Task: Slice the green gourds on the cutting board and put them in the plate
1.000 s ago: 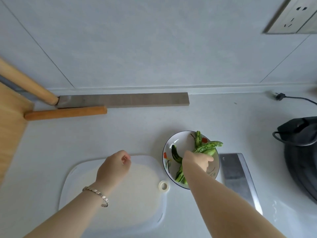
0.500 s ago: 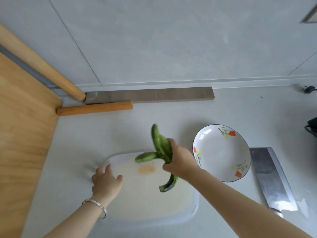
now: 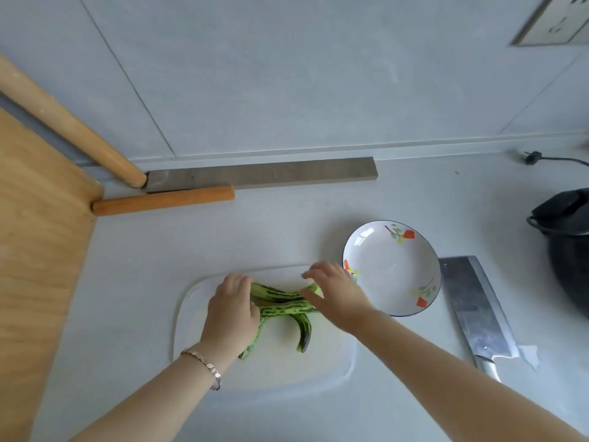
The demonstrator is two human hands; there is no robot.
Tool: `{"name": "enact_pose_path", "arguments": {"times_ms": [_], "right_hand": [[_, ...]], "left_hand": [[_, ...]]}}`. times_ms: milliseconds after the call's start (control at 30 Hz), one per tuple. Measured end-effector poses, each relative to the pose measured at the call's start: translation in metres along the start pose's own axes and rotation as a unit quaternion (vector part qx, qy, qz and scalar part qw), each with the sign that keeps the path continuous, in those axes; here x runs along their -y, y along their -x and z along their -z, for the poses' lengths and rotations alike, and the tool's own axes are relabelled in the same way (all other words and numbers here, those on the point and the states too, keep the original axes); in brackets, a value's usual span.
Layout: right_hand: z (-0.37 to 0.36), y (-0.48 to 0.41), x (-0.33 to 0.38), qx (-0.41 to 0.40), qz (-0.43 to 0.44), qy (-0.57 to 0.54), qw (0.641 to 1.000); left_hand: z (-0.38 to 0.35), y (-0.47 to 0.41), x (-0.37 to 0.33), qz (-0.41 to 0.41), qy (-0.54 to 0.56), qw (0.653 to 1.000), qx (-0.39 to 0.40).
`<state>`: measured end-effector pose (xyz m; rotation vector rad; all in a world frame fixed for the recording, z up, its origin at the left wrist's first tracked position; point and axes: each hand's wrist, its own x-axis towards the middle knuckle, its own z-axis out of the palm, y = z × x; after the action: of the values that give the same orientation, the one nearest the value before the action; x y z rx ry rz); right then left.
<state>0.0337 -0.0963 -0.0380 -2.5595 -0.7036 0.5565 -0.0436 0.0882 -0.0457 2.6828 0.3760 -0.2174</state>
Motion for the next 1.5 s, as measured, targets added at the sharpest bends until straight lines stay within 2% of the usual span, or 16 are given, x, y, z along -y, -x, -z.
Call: {"name": "enact_pose_path", "arguments": {"times_ms": [67,100,167,267,333,400,600,800,1034,1134,1267,1367,1500], "right_hand": [[0.023,0.028,-0.035,-0.103,-0.107,0.01,0.989],[0.032,0.041,-0.054,-0.112,-0.181,0.032,0.977],[0.046,0.073,-0.095,-0.085,-0.328,0.079,0.938],[0.05,0.116,-0.14,-0.029,-0.481,0.081,0.873],[0.043,0.137,-0.162,0.011,-0.536,0.065,0.841],[0.033,0.15,-0.177,0.034,-0.561,0.013,0.827],[0.023,0.152,-0.189,-0.033,-0.585,-0.12,0.801],[0.003,0.168,-0.191,-0.06,-0.595,-0.142,0.789],[0.014,0.181,-0.169,-0.128,-0.558,-0.187,0.798],[0.034,0.177,-0.155,-0.178,-0.546,-0.208,0.792],[0.057,0.166,-0.131,-0.229,-0.5,-0.229,0.803],[0.076,0.153,-0.1,-0.267,-0.432,-0.27,0.818],[0.078,0.133,-0.058,-0.223,-0.342,-0.322,0.854]], "left_hand": [[-0.006,-0.002,-0.026,-0.075,0.007,0.997,0.003],[-0.009,-0.004,-0.037,-0.093,0.011,0.996,0.011],[-0.018,-0.006,-0.059,-0.128,0.01,0.991,0.028],[-0.035,-0.008,-0.075,-0.177,-0.024,0.982,0.052],[-0.044,-0.007,-0.08,-0.188,-0.051,0.978,0.071],[-0.05,-0.006,-0.085,-0.191,-0.077,0.976,0.075],[-0.053,-0.008,-0.089,-0.159,-0.117,0.978,0.071],[-0.046,-0.01,-0.084,-0.092,-0.149,0.981,0.09],[-0.044,-0.012,-0.072,-0.098,-0.162,0.977,0.098],[-0.042,-0.016,-0.068,-0.127,-0.182,0.969,0.106],[-0.04,-0.013,-0.061,-0.158,-0.206,0.957,0.126],[-0.04,-0.012,-0.057,-0.169,-0.289,0.928,0.165],[-0.039,-0.018,-0.052,-0.198,-0.345,0.908,0.134]]}}
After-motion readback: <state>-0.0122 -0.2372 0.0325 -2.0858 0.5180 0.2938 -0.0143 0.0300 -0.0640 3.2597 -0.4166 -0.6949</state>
